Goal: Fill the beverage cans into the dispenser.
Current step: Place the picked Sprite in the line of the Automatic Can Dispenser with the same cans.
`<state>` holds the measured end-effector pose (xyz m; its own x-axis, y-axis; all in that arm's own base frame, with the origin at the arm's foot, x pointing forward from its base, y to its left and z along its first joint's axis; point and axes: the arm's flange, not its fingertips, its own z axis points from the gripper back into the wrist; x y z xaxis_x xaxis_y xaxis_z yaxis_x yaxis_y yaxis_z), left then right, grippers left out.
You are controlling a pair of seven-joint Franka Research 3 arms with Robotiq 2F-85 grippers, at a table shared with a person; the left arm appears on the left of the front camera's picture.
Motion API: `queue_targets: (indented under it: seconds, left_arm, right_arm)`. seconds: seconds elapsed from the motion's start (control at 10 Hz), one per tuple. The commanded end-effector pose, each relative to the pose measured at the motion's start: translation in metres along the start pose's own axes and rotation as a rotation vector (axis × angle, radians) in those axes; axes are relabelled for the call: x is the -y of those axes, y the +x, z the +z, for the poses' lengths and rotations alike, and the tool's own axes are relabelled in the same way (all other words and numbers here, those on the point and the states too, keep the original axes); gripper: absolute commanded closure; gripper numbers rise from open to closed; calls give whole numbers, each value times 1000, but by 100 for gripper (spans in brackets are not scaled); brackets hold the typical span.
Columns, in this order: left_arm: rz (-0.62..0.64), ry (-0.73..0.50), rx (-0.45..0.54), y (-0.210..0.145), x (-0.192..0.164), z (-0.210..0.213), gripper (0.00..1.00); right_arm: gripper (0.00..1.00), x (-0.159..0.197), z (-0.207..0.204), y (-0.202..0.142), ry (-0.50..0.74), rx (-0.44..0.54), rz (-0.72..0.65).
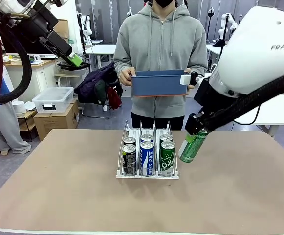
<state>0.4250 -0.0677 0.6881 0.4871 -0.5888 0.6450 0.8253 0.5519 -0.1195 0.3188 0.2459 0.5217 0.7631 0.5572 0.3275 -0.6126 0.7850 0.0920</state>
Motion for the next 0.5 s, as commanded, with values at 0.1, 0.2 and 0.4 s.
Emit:
queue_targets:
  seconds: [0.1, 0.2, 0.4]
  left_arm:
    - [4, -7, -13, 0, 0, 2, 0]
    - [4, -7, -13, 0, 0, 2, 0]
    - [4, -7, -13, 0, 0, 2, 0]
  right_arm:
    - [43, -8, -30, -1, 26, 89, 111]
    - [43, -13, -38, 2, 14, 100, 146]
    - [43, -11, -52, 6, 32, 95, 204]
